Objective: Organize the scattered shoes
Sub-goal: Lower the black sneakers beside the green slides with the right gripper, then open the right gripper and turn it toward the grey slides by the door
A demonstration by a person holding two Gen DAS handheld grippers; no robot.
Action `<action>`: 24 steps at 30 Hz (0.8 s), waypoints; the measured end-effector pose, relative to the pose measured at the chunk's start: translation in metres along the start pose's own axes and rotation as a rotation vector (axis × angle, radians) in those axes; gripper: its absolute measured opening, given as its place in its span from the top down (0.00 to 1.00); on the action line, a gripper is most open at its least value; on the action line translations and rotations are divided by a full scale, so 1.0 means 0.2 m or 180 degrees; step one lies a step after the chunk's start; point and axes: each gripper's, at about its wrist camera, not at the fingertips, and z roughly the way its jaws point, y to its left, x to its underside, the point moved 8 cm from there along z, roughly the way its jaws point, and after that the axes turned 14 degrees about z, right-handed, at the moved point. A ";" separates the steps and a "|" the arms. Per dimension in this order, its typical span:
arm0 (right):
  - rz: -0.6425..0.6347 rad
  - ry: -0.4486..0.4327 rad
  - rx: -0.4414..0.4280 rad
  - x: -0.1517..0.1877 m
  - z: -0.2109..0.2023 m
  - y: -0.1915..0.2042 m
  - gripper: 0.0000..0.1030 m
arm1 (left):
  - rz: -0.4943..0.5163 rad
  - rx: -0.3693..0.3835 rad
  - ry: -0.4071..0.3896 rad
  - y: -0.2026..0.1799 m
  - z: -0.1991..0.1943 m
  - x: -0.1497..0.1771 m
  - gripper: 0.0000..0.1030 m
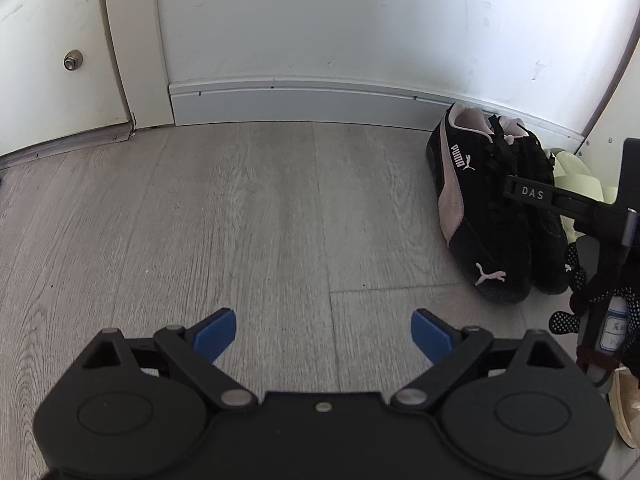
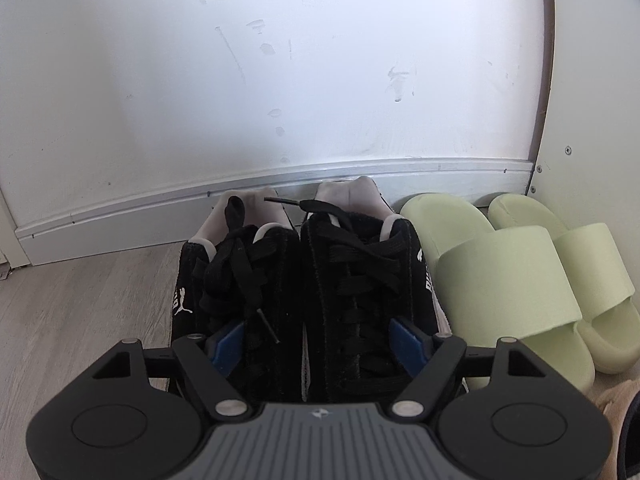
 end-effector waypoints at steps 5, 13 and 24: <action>-0.0005 -0.0014 0.0012 -0.05 0.06 0.01 0.24 | -0.0015 0.0021 0.0042 0.01 0.01 0.03 0.08; -0.0087 -0.0011 0.0050 -0.07 0.10 0.03 0.20 | -0.0092 -0.0084 0.0044 0.10 -0.03 0.06 0.08; 0.0348 0.0188 0.0004 -0.05 -0.06 0.04 0.19 | -0.0443 -0.0403 -0.0068 0.48 -0.23 0.14 0.08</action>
